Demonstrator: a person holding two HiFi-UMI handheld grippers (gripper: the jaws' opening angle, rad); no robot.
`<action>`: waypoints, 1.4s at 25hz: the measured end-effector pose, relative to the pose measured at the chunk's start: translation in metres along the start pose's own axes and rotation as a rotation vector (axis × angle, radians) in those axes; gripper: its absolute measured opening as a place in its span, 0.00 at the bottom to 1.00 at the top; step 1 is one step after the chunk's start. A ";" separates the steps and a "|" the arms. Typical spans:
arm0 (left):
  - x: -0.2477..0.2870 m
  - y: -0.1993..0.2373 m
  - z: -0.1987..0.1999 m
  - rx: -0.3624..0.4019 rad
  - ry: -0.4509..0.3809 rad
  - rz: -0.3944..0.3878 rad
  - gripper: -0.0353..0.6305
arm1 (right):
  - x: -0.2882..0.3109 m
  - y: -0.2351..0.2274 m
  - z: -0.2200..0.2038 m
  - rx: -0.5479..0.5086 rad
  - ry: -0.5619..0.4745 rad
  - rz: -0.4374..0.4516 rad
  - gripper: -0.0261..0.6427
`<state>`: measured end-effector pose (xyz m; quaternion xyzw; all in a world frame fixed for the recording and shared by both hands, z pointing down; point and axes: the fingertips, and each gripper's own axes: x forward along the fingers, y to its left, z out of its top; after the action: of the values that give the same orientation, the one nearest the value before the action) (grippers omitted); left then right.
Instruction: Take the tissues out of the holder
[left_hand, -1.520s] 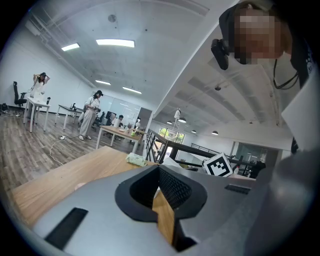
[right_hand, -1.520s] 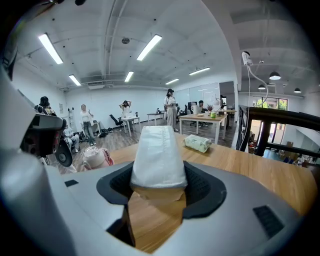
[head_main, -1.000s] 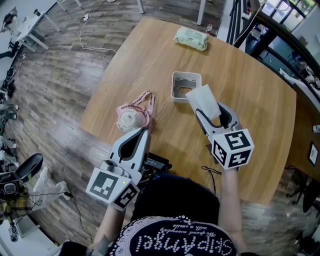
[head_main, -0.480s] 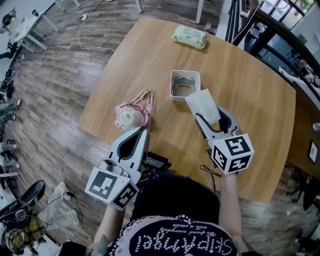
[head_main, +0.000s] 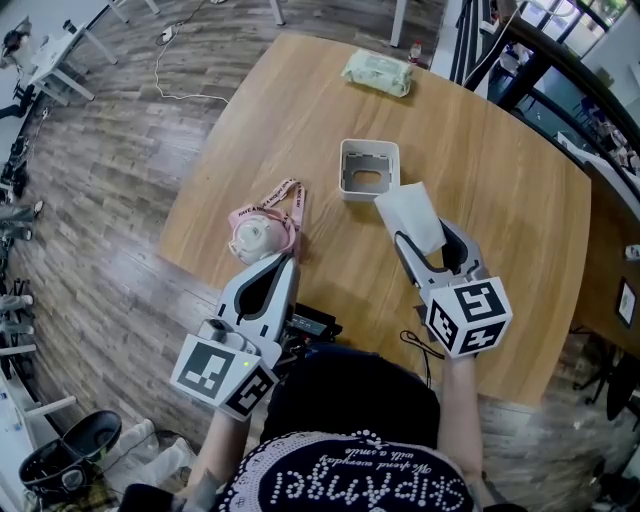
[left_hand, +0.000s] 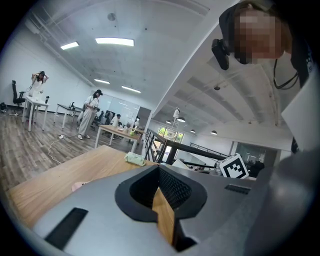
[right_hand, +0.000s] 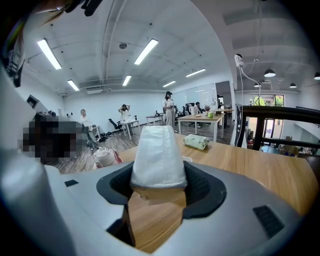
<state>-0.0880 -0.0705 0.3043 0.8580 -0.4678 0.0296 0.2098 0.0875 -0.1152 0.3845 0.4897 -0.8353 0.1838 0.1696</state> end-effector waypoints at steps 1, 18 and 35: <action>0.000 0.000 0.000 0.000 -0.001 0.001 0.06 | -0.001 0.001 0.000 0.000 -0.001 0.001 0.44; -0.001 0.000 -0.001 -0.004 -0.004 0.002 0.06 | -0.014 0.008 -0.008 0.008 -0.002 0.014 0.44; -0.002 0.000 0.002 -0.002 -0.009 0.001 0.06 | -0.032 0.019 -0.005 -0.004 -0.023 0.028 0.44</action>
<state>-0.0898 -0.0695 0.3021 0.8577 -0.4693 0.0255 0.2087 0.0861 -0.0805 0.3715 0.4798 -0.8442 0.1788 0.1585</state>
